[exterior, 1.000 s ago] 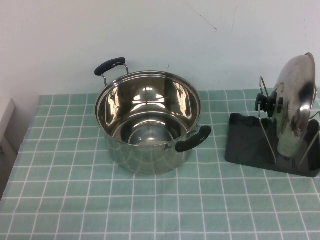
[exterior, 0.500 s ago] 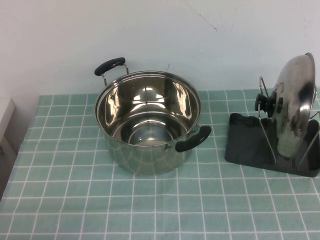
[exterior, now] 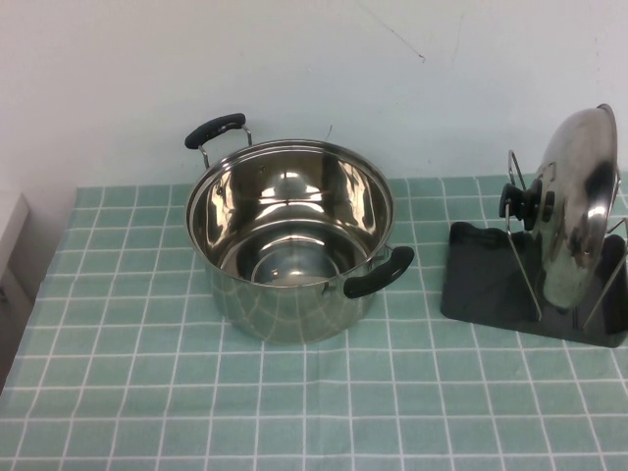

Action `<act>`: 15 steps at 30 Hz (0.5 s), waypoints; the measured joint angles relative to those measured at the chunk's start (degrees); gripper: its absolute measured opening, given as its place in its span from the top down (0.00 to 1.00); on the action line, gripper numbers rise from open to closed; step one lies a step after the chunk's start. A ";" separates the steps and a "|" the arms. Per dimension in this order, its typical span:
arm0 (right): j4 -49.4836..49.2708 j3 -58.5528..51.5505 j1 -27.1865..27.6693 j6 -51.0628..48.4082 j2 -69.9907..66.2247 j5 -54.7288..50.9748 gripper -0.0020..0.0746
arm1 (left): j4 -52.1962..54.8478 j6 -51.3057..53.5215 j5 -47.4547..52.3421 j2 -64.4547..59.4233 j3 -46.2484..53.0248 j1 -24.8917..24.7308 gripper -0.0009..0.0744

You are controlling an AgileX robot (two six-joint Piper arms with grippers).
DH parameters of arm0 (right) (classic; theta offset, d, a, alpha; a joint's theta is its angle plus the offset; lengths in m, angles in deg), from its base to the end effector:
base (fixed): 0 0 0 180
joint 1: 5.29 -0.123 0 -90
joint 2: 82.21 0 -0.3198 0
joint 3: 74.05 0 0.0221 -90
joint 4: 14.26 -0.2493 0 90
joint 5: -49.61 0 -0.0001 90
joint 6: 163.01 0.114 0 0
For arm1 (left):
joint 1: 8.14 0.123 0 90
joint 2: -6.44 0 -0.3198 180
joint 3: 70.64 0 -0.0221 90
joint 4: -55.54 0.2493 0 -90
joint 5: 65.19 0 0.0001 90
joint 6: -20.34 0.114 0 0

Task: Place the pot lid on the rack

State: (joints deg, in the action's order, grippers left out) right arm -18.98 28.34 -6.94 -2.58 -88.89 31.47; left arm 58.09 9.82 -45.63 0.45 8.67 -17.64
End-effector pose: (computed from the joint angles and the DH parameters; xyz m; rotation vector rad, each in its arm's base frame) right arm 0.0394 0.0041 0.1825 -0.2785 1.7672 -0.1455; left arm 0.0385 -0.0047 0.1695 0.0116 1.8345 -0.2027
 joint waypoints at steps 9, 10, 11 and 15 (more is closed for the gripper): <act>1.00 -1.83 2.16 5.81 0.47 -2.94 0.98 | 0.00 0.00 0.00 0.00 0.00 0.00 0.99; 1.00 -1.83 2.16 6.09 0.47 -2.94 0.98 | 0.00 0.00 0.00 0.00 0.00 0.00 0.99; 1.00 -1.83 2.16 6.29 0.47 -2.94 0.98 | 0.00 0.00 0.00 0.00 0.00 0.00 0.99; 1.00 -1.83 2.68 6.62 0.47 -2.98 0.98 | 0.00 0.00 0.00 0.00 0.00 0.00 0.99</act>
State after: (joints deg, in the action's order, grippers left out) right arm -17.98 26.51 -4.26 4.04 -88.42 28.49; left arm 58.09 9.82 -45.63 0.45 8.67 -17.64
